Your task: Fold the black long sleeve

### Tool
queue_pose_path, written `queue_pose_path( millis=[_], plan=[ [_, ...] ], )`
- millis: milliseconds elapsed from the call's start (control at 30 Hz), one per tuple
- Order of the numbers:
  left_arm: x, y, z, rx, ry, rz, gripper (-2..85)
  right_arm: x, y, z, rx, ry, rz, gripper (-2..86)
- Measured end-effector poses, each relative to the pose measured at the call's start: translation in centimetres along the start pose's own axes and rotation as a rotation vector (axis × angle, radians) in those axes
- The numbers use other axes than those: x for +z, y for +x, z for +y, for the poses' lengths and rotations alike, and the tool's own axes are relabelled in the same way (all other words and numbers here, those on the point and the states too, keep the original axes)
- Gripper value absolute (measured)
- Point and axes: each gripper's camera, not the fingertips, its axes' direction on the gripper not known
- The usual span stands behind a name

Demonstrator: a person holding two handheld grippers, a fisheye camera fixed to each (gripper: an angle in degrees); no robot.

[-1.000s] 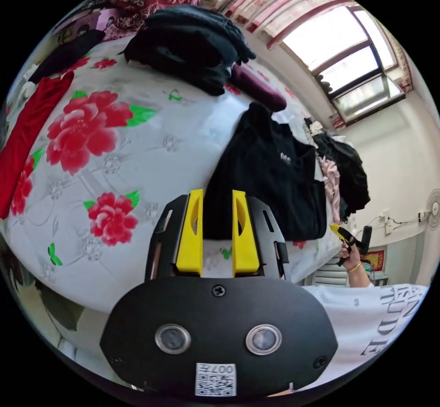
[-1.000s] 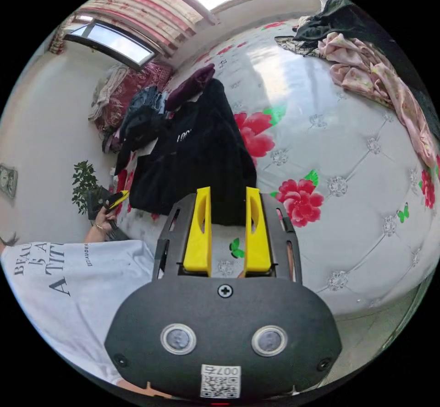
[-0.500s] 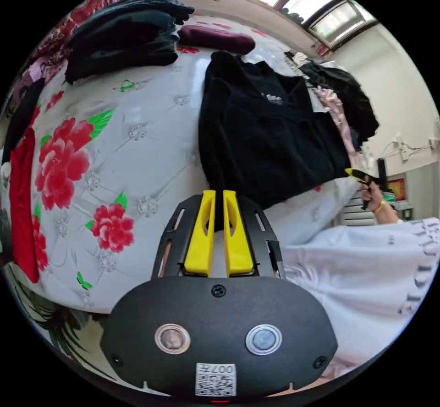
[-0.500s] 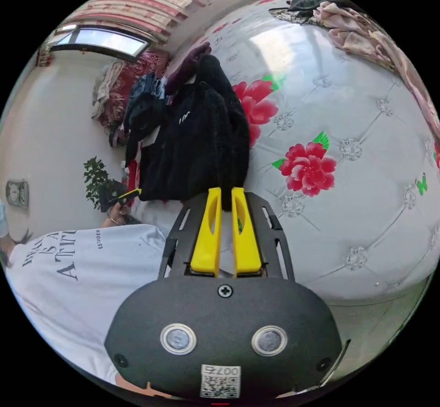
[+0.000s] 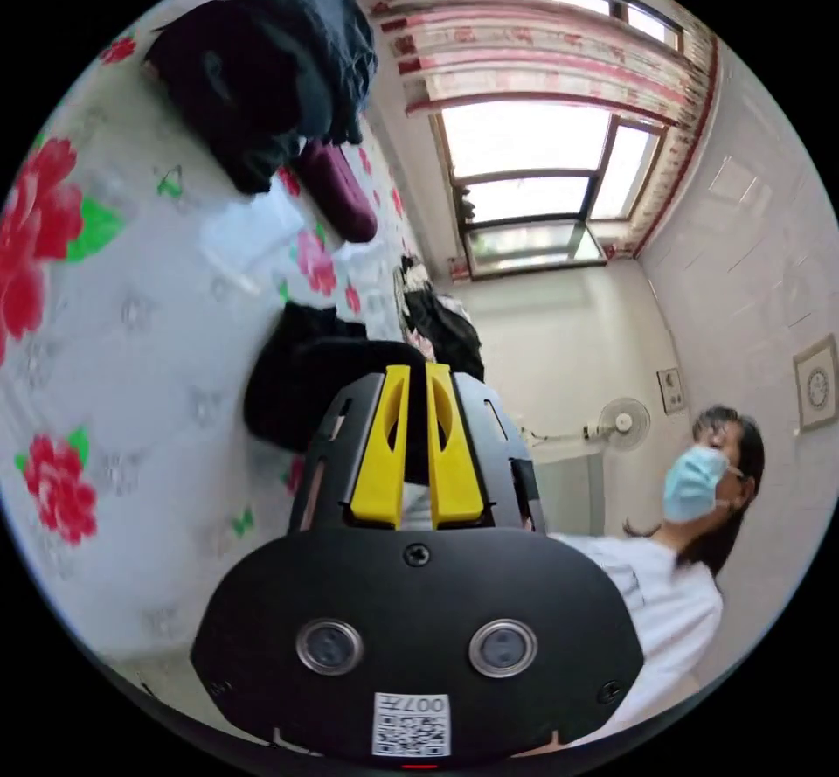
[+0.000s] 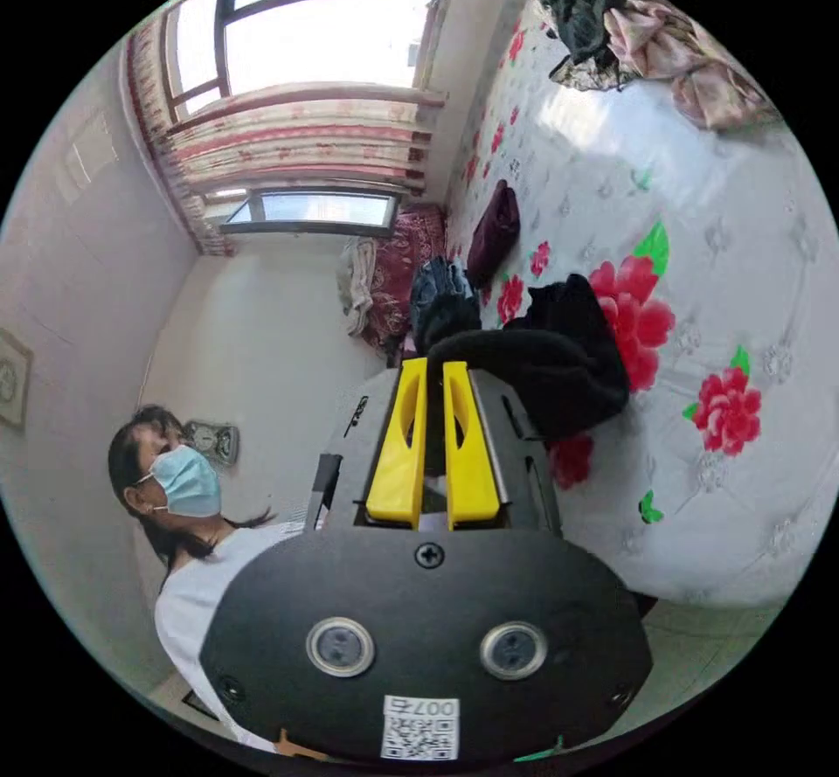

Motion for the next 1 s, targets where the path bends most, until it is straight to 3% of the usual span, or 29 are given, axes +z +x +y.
queue_pose_path(
  millis=[167, 300, 400, 567, 800, 900, 1000],
  plan=[
    [6.0, -4.9, -8.0, -0.155, 0.257, -0.268, 8.4, 4.3, 1.0, -9.8, -0.067, 0.192, 0.186, 4.6],
    [8.3, -4.7, -6.8, -0.083, 0.324, -0.504, 11.3, 5.2, 4.2, -10.2, -0.02, 0.198, 0.298, 6.8],
    [10.8, -3.8, -4.3, 0.06, 0.257, -0.651, 12.0, 4.2, 6.8, -7.2, -0.003, 0.184, 0.366, 8.9],
    [19.7, -8.0, -1.5, 0.178, -0.077, -0.915, 12.0, 4.4, 10.6, -3.7, 0.084, 0.174, 0.357, 12.3],
    [20.0, -8.2, 0.8, 0.17, -0.004, -0.913, 11.2, 7.6, 13.3, -6.0, 0.201, 0.106, 0.29, 12.7],
    [20.1, -3.3, 3.5, 0.326, 0.066, -0.946, 10.3, 6.8, 13.5, -5.7, 0.222, 0.121, 0.253, 12.5],
    [23.7, 0.5, 6.1, 0.498, 0.013, -0.81, 9.7, 6.1, 13.2, -5.1, 0.223, 0.149, 0.251, 12.1]
  ],
)
